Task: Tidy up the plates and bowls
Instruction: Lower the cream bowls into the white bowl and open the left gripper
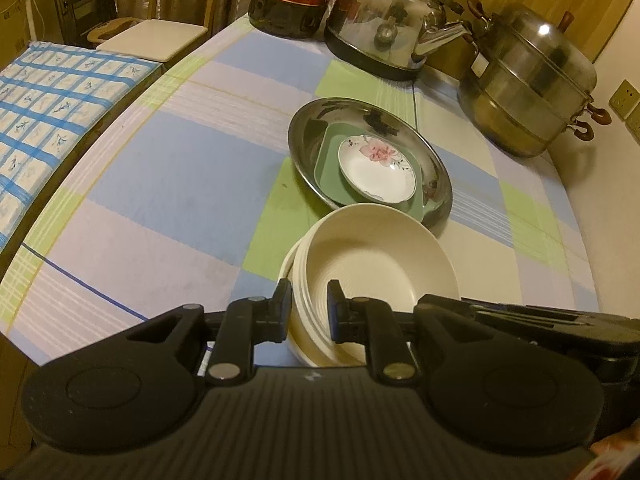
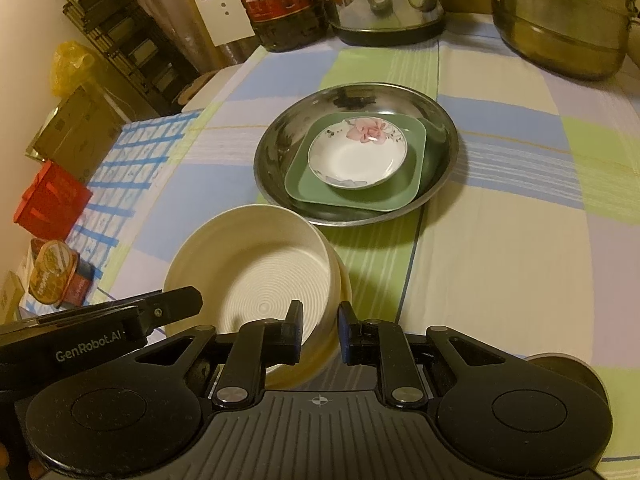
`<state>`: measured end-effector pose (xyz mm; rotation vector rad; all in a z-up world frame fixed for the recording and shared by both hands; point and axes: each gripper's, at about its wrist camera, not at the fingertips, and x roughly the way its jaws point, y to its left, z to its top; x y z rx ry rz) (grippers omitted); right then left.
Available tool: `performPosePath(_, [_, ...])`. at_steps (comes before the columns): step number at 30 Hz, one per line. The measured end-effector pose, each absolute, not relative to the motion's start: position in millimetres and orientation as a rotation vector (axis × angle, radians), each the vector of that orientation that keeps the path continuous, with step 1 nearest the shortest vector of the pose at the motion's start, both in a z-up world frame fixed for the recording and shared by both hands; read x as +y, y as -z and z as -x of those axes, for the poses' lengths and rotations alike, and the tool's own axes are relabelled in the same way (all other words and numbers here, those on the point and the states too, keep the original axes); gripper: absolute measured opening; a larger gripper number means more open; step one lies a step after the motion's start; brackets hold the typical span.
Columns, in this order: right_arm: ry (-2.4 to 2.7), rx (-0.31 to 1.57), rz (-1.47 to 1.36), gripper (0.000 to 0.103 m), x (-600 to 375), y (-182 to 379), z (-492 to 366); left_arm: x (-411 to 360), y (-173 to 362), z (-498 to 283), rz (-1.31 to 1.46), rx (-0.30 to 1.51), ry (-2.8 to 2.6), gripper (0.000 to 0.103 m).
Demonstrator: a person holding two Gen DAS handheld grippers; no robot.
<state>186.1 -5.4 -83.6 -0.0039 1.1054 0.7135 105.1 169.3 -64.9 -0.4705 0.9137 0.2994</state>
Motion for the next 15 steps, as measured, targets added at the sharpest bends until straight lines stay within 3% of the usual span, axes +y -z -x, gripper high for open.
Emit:
performPosePath(5, [-0.714,1.081,-0.006,0.04,-7.6,81.3,-184.6,167.1,61.5,-103.4,0.461,0.904,-0.31,0.015])
performPosePath(15, [-0.743,1.041,-0.055,0.048,-23.9,68.5,-180.1,157.2,38.4,-89.7,0.413,0.86,-0.305,0.018])
